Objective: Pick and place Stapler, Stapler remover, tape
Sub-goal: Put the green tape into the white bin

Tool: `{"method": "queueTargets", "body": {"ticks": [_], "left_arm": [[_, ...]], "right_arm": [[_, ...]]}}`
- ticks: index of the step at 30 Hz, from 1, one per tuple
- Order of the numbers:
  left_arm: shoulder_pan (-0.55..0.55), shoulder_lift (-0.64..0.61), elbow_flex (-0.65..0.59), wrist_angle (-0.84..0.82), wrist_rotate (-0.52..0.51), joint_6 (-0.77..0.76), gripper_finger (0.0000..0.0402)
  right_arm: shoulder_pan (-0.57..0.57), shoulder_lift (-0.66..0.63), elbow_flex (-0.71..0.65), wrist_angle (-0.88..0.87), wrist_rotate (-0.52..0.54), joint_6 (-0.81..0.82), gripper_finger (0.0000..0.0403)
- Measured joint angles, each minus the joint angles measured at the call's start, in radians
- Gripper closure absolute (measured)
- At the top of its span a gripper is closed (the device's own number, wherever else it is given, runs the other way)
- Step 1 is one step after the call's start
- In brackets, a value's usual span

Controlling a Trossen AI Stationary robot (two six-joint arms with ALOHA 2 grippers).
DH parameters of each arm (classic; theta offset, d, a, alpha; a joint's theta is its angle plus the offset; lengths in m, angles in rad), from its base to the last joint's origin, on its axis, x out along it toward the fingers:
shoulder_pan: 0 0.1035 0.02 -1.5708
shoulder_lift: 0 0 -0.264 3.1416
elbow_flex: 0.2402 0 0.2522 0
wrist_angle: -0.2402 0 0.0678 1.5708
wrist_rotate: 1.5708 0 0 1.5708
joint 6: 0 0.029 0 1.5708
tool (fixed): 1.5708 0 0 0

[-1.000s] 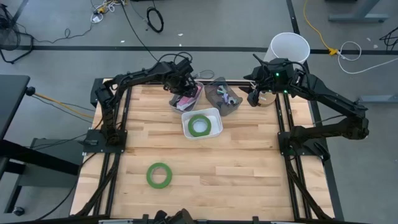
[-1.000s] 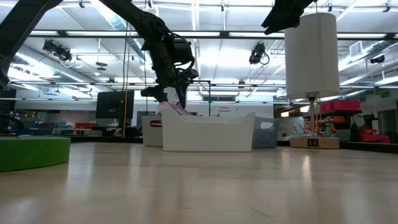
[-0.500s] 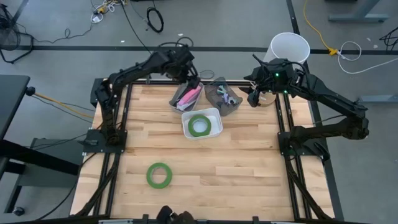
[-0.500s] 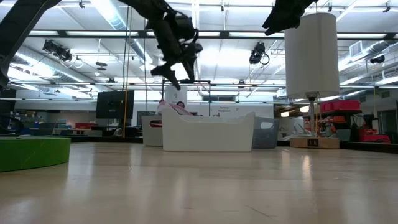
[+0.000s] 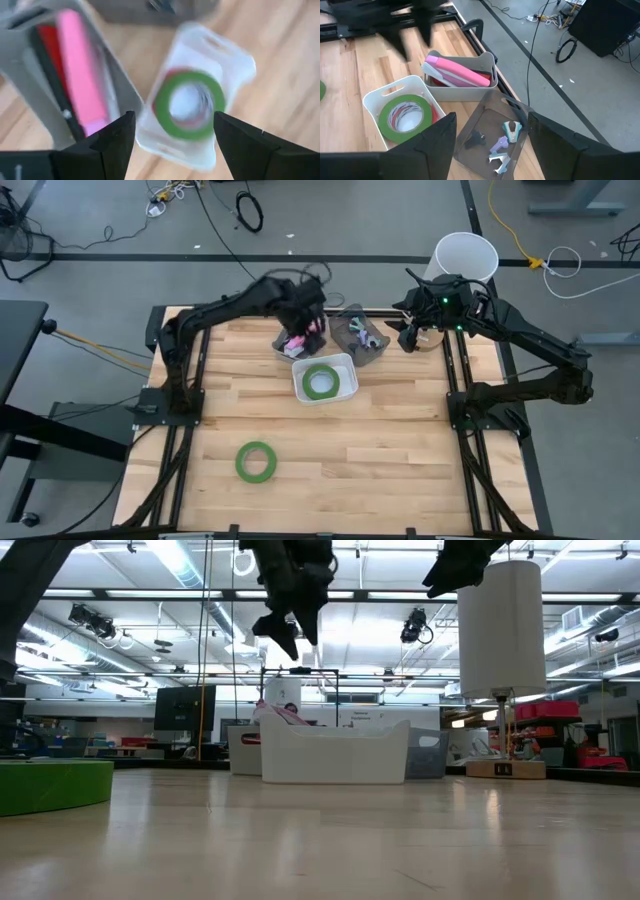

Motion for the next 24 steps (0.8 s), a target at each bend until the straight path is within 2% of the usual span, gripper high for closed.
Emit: {"method": "queueTargets", "body": {"ticks": [4,11,18,24], "left_arm": [[-0.09,-0.009,0.0,-0.075,-0.028,0.063,0.0133],[-0.199,-0.061,-0.001,-0.127,-0.165,0.102,0.0133],[-0.262,-0.115,-0.001,-0.175,-0.168,0.106,0.0133],[-0.368,-0.178,-0.002,-0.248,-0.164,0.15,0.0133]], "right_arm": [[0.0,0.0,0.0,0.0,0.0,0.0,0.0158],[0.0,0.0,0.0,0.0,-0.001,-0.003,0.0158],[0.0,0.0,0.0,0.0,-0.003,0.0,0.0158],[0.001,0.0,0.0,0.001,-0.002,0.0,0.0158]]}}
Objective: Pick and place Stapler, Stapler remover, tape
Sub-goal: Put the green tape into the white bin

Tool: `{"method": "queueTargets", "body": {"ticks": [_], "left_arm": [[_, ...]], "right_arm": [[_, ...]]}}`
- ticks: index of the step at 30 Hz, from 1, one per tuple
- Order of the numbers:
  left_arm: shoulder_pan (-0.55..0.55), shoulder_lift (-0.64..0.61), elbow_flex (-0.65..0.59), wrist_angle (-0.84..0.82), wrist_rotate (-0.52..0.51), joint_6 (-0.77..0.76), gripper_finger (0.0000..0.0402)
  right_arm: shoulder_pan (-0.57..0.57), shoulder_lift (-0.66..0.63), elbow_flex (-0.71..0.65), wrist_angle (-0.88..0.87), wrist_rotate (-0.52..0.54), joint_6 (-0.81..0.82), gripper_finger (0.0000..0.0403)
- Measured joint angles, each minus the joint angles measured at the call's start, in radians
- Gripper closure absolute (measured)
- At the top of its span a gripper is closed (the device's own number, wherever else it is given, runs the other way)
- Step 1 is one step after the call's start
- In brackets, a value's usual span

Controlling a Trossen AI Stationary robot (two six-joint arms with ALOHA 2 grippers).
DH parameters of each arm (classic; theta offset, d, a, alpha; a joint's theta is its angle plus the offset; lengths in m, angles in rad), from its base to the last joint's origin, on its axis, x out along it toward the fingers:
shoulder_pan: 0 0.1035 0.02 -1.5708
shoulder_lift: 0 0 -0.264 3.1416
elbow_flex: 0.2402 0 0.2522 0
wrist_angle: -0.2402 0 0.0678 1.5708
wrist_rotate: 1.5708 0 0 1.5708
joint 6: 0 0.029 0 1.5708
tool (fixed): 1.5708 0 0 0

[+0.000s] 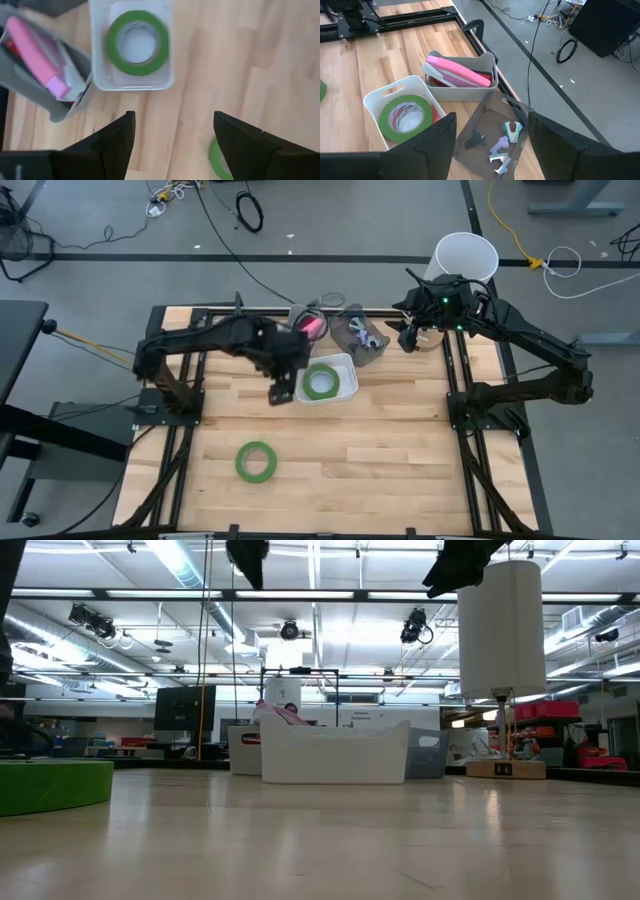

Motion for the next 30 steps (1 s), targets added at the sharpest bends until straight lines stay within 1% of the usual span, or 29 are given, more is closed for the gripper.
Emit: {"method": "queueTargets", "body": {"ticks": [6,9,14,21,24,26,30], "left_arm": [[-0.091,-0.039,0.0,-0.021,0.0,0.002,0.0133],[-0.122,-0.041,0.0,-0.029,0.002,-0.004,0.0133],[-0.18,-0.04,0.0,-0.025,0.02,0.029,0.0133],[-0.229,-0.038,-0.008,-0.01,-0.008,0.009,0.0133],[-0.249,-0.04,-0.079,0.024,-0.005,-0.025,0.0133],[-0.271,-0.042,-0.136,0.029,-0.001,-0.031,0.0133],[-0.32,-0.053,-0.251,0.09,-0.001,-0.037,0.0133]], "right_arm": [[0.0,0.0,0.0,0.004,0.0,0.009,0.0158],[0.0,0.0,0.0,0.005,0.0,0.012,0.0158],[0.002,0.0,0.0,0.005,0.0,0.016,0.0158],[0.022,0.0,0.0,0.005,0.0,0.019,0.0158],[0.036,0.0,0.0,0.004,0.0,0.019,0.0158],[0.045,0.0,0.0,0.004,0.0,0.019,0.0158],[0.057,0.0,0.0,0.004,0.001,0.019,0.0158]]}}
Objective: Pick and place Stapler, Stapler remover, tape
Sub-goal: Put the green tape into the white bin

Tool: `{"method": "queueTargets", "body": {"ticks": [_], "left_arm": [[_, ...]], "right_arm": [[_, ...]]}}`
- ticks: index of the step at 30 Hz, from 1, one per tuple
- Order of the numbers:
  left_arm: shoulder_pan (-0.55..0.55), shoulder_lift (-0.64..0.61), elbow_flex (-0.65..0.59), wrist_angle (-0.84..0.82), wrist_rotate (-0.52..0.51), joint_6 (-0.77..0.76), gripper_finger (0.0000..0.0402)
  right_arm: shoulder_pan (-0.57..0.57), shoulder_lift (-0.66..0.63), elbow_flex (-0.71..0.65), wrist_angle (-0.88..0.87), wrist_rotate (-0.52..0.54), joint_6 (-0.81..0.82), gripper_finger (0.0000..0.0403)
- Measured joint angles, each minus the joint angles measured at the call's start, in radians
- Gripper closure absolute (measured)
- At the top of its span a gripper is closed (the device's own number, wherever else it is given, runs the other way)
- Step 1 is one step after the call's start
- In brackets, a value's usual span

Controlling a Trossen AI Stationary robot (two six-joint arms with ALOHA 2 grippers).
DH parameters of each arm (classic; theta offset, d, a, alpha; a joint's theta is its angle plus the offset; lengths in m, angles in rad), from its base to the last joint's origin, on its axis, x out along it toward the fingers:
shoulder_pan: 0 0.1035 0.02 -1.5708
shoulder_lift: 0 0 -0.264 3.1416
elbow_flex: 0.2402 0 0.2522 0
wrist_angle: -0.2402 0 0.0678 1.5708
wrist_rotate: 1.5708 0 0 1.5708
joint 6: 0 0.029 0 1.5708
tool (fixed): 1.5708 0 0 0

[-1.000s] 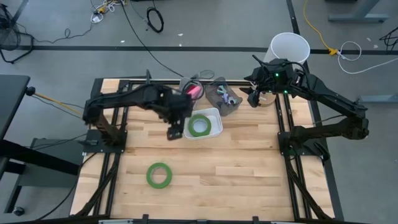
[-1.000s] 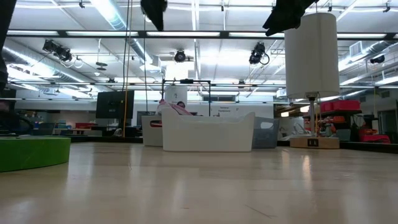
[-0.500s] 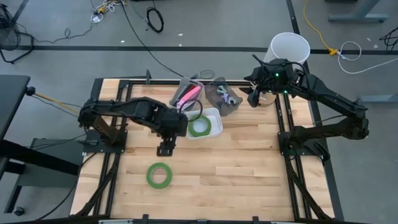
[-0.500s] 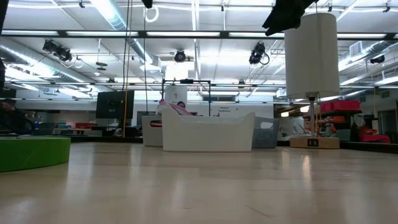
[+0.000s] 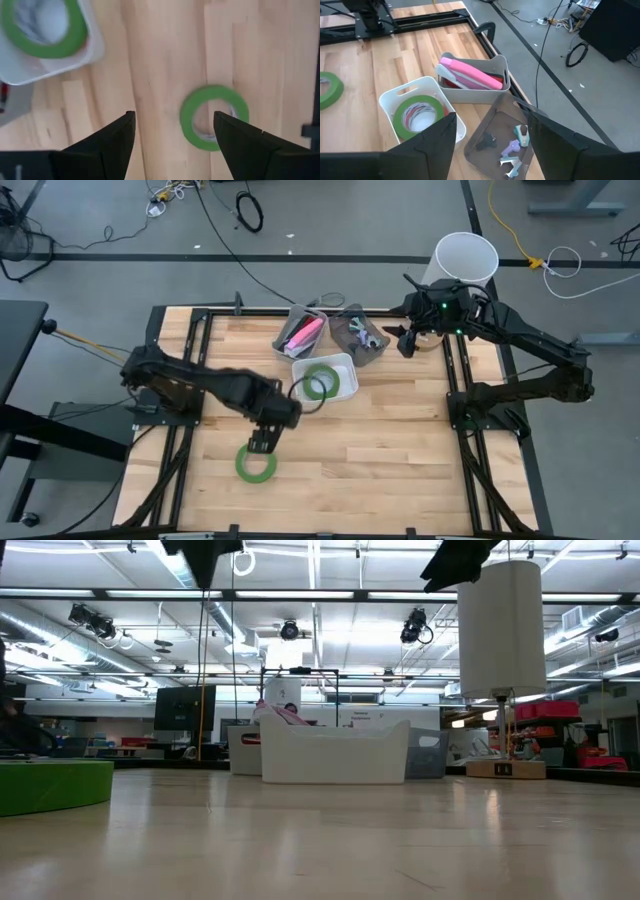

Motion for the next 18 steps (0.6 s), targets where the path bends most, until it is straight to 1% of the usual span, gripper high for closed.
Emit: {"method": "queueTargets", "body": {"ticks": [10,13,18], "left_arm": [[-0.119,-0.02,-0.288,0.222,0.002,-0.03,0.0133],[-0.144,-0.02,-0.37,0.323,0.0,-0.03,0.0133],[-0.177,-0.02,-0.486,0.385,-0.004,-0.031,0.0133]], "right_arm": [[0.011,0.0,0.0,0.0,0.0,0.023,0.0158],[0.011,0.0,0.0,0.0,0.0,0.033,0.0158],[0.011,0.0,0.0,-0.001,-0.001,0.034,0.0158]]}}
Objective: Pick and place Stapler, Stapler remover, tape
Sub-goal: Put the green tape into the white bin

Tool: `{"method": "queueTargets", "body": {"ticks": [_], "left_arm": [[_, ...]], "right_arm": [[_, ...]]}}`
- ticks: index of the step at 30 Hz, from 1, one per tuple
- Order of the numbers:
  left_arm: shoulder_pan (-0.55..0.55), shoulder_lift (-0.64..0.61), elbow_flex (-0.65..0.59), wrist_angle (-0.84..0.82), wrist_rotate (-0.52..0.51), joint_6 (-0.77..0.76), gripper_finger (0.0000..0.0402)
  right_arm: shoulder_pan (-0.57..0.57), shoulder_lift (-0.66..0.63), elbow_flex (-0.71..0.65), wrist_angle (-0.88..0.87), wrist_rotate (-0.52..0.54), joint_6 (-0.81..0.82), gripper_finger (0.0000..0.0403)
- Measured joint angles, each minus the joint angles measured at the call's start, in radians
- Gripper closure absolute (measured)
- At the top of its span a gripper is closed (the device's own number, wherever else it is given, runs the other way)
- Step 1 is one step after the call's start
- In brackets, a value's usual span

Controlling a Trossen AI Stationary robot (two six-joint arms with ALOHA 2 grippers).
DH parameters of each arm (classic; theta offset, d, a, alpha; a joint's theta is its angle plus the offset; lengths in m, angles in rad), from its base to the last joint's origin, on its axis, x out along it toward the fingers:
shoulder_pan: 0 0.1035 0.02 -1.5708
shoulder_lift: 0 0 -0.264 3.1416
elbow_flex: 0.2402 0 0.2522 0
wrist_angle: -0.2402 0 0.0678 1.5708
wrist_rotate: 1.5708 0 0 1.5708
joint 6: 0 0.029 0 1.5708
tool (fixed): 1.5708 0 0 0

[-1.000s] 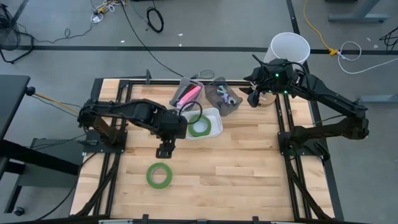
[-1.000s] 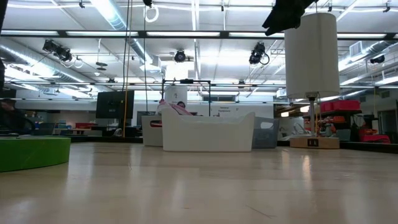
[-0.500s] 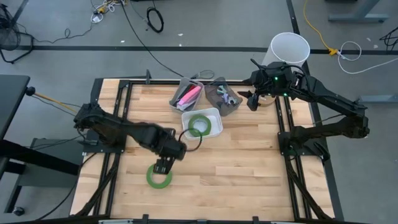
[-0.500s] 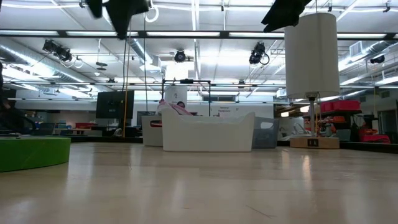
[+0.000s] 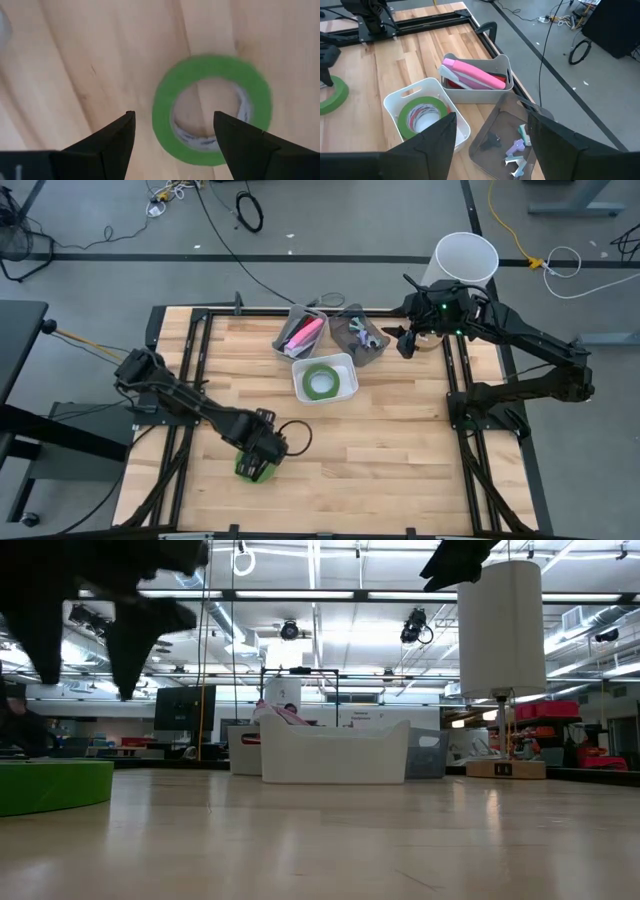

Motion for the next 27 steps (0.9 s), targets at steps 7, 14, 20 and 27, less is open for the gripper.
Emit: {"method": "queueTargets", "body": {"ticks": [7,14,20,27], "left_arm": [[-0.026,0.001,-0.135,0.095,0.014,0.013,0.0133],[-0.024,0.001,-0.214,0.151,0.011,0.008,0.0133],[-0.023,0.001,-0.264,0.183,0.03,-0.021,0.0133],[-0.018,0.001,-0.281,0.214,0.03,-0.076,0.0158]], "right_arm": [[0.0,0.0,0.0,0.0,0.0,0.026,0.0158],[0.0,0.0,0.0,-0.001,0.002,0.027,0.0158],[0.0,0.0,0.0,-0.002,0.003,0.053,0.0158],[0.0,0.0,0.0,-0.002,0.003,0.064,0.0158]]}}
